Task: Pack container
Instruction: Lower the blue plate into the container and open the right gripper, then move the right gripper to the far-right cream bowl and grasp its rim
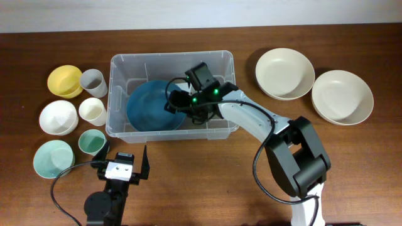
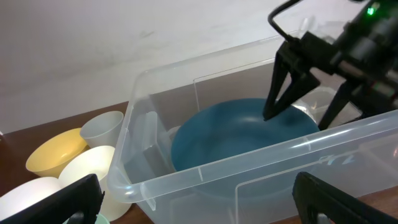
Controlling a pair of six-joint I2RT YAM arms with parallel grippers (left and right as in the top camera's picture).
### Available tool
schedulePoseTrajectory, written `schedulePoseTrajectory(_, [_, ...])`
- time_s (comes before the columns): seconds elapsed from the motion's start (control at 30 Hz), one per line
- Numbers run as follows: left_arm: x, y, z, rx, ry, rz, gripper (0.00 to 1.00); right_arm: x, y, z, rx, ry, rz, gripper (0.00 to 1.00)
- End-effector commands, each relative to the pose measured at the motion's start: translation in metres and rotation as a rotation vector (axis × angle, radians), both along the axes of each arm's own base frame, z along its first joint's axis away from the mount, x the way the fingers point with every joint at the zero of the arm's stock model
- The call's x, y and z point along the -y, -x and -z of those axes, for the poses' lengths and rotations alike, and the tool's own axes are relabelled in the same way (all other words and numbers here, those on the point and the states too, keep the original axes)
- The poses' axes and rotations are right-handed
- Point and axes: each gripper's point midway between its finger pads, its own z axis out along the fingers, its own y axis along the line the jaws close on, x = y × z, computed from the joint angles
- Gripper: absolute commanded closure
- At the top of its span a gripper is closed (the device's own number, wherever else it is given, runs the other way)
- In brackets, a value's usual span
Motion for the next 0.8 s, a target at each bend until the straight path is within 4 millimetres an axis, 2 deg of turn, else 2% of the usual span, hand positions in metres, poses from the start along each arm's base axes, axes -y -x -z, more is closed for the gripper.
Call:
schedulePoseTrajectory(0.0, [-0.001,0.0,0.002,-0.003,-0.005,-0.001,0.0,0.02,-0.045,-0.105,0.31,0.067,-0.015,0.08])
schedulePoseTrajectory(0.03, [-0.001,0.0,0.002,-0.003,-0.005,-0.001,0.0,0.026,-0.049,-0.117,0.334,0.089,-0.005,0.07])
schedulePoseTrajectory(0.07, [-0.001,0.0,0.002,-0.003,-0.005,-0.001,0.0,0.058,-0.062,-0.16,0.411,0.188,0.057,0.01])
schedulePoseTrajectory(0.1, [-0.001,0.0,0.002,-0.003,-0.005,-0.001,0.0,0.086,-0.069,-0.19,0.444,0.253,0.133,0.01])
schedulePoseTrajectory(0.17, [-0.001,0.0,0.002,-0.003,-0.005,-0.001,0.0,0.131,-0.074,-0.231,0.478,0.328,0.24,0.01])
schedulePoseTrajectory(0.2, [-0.001,0.0,0.002,-0.003,-0.005,-0.001,0.0,0.179,-0.072,-0.266,0.495,0.378,0.344,0.01])
schedulePoseTrajectory(0.23, [-0.001,0.0,0.002,-0.003,-0.005,-0.001,0.0,0.201,-0.071,-0.278,0.496,0.397,0.388,0.01])
schedulePoseTrajectory(0.27, [-0.001,0.0,0.002,-0.003,-0.005,-0.001,0.0,0.234,-0.067,-0.291,0.487,0.42,0.453,0.01])
schedulePoseTrajectory(0.3, [-0.001,0.0,0.002,-0.003,-0.005,-0.001,0.0,0.258,-0.064,-0.297,0.473,0.433,0.499,0.01])
schedulePoseTrajectory(0.37, [-0.001,0.0,0.002,-0.003,-0.005,-0.001,0.0,0.318,-0.054,-0.294,0.394,0.479,0.619,0.01])
schedulePoseTrajectory(0.43, [-0.001,0.0,0.002,-0.003,-0.005,-0.001,0.0,0.351,-0.045,-0.284,0.32,0.511,0.683,0.01])
schedulePoseTrajectory(0.47, [-0.001,0.0,0.002,-0.003,-0.005,-0.001,0.0,0.391,-0.032,-0.265,0.209,0.558,0.746,0.01])
schedulePoseTrajectory(0.53, [-0.001,0.0,0.002,-0.003,-0.005,-0.001,0.0,0.43,-0.014,-0.244,0.074,0.584,0.84,0.01])
schedulePoseTrajectory(0.57, [-0.001,0.0,0.002,-0.003,-0.005,-0.001,0.0,0.458,0.0,-0.23,-0.017,0.592,0.92,0.01])
schedulePoseTrajectory(0.67, [-0.001,0.0,0.002,-0.003,-0.005,-0.001,0.0,0.497,0.017,-0.208,-0.126,0.602,1.0,0.01])
schedulePoseTrajectory(0.77, [-0.001,0.0,0.002,-0.003,-0.005,-0.001,0.0,0.523,0.034,-0.182,-0.234,0.605,1.048,0.01])
